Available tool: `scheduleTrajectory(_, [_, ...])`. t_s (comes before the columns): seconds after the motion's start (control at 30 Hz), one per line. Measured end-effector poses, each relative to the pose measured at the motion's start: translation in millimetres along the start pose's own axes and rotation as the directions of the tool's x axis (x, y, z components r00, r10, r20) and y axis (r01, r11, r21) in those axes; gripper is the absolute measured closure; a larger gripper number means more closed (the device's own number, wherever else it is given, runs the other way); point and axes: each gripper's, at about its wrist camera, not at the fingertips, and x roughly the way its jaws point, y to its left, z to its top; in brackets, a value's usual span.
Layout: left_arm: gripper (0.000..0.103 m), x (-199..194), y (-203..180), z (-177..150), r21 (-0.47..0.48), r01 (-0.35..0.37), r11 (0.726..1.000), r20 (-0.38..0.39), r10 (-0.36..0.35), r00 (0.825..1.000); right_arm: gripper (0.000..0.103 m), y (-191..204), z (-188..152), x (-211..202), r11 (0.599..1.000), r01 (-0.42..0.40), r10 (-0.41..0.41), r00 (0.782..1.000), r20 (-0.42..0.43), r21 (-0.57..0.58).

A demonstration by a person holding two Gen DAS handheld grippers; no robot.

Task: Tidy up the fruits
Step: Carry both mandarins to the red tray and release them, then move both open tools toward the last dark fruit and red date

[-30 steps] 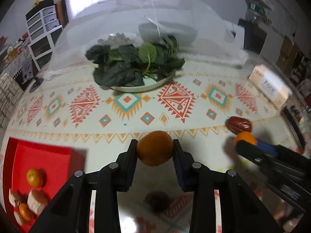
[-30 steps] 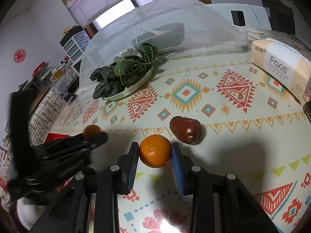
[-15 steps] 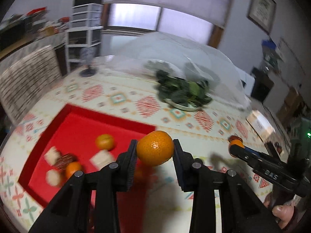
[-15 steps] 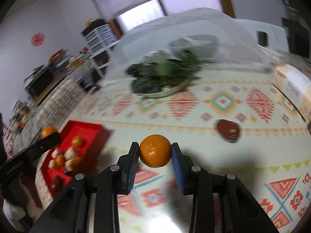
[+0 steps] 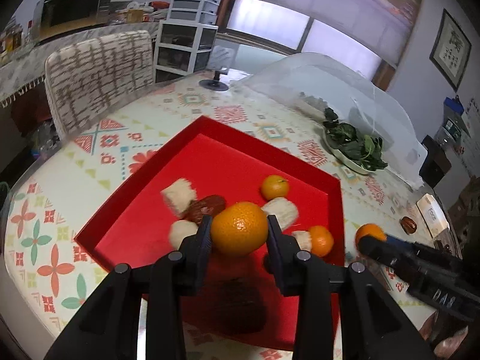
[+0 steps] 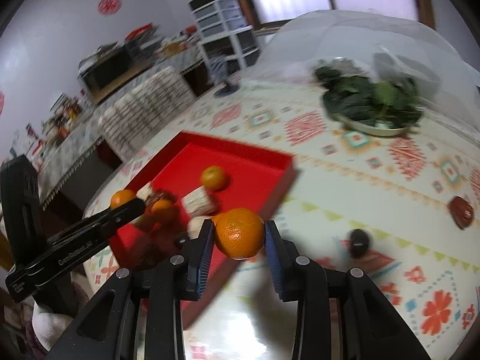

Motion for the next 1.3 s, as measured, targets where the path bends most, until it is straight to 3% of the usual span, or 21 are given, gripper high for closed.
scheduleTrajectory(0.2, [0.068,2.3,9.8,0.7,-0.014,-0.019,1.000,0.008,0.019,1.000,0.066,28.2,-10.7,21.8,0.999,-0.016,0.013,0.998,-0.057,-0.052])
scheduleTrajectory(0.37, [0.047,-6.2,15.7,3.3,-0.037,-0.046,0.998,0.039,0.047,0.998,0.065,38.9,-19.8,34.8,0.998,-0.014,0.007,0.995,-0.095,-0.069])
scheduleTrajectory(0.5, [0.037,-16.6,16.4,6.0,-0.035,-0.084,0.996,0.073,0.087,0.994,0.065,49.1,-26.0,37.3,0.996,-0.028,0.019,0.994,-0.109,-0.084])
scheduleTrajectory(0.77, [0.031,-30.4,-1.2,5.1,0.026,-0.136,0.990,0.116,0.132,0.984,0.064,55.5,-31.3,14.5,0.996,-0.022,0.016,0.998,-0.058,-0.090])
scheduleTrajectory(1.3, [0.024,-50.3,-62.3,-10.1,0.170,-0.137,0.976,0.155,0.111,0.982,0.053,10.8,-44.4,-44.2,0.998,0.012,-0.015,0.998,0.056,0.056])
